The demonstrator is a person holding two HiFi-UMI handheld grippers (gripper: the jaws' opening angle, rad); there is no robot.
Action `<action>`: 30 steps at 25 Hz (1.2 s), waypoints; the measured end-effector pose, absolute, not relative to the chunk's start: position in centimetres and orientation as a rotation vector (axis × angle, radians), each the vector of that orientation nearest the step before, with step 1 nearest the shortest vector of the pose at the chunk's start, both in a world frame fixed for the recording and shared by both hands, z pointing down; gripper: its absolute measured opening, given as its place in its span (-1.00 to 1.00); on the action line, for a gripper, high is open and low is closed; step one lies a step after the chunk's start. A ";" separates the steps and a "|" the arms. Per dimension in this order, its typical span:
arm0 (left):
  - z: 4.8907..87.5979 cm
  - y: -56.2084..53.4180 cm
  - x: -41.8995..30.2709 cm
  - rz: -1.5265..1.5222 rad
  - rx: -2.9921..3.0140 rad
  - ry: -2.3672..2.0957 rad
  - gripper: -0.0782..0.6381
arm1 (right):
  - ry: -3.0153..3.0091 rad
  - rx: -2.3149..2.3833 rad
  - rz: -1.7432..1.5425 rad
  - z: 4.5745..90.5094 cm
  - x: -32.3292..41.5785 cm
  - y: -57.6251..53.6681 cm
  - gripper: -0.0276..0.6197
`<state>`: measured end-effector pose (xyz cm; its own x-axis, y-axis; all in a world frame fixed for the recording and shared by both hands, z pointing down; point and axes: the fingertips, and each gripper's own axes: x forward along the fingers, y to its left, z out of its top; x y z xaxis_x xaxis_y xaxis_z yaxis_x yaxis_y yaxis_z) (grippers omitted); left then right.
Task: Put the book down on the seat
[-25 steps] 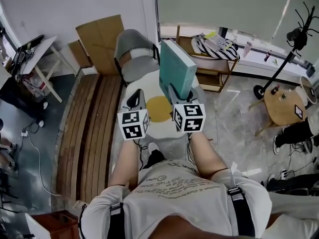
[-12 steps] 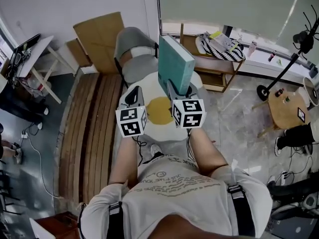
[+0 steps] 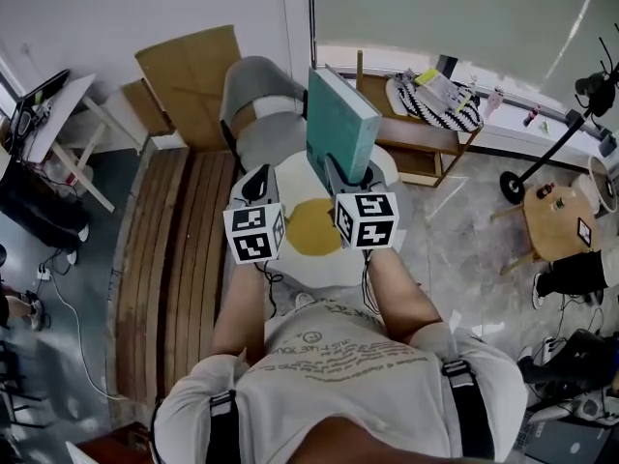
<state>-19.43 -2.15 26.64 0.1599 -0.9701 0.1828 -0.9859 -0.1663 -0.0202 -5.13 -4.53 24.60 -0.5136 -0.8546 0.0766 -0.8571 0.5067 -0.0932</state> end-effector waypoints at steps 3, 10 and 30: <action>27.0 -4.7 -20.5 0.236 2.318 -1.931 -0.73 | -2.695 1.553 0.196 24.9 -6.2 -6.8 -0.41; 28.4 -9.8 -21.9 0.234 2.365 -1.817 -0.73 | -2.646 1.625 0.226 26.3 -7.8 -10.7 -0.41; 33.1 -15.2 -20.7 0.192 2.255 -1.760 -0.73 | -2.549 1.542 0.225 29.8 -6.0 -16.0 -0.41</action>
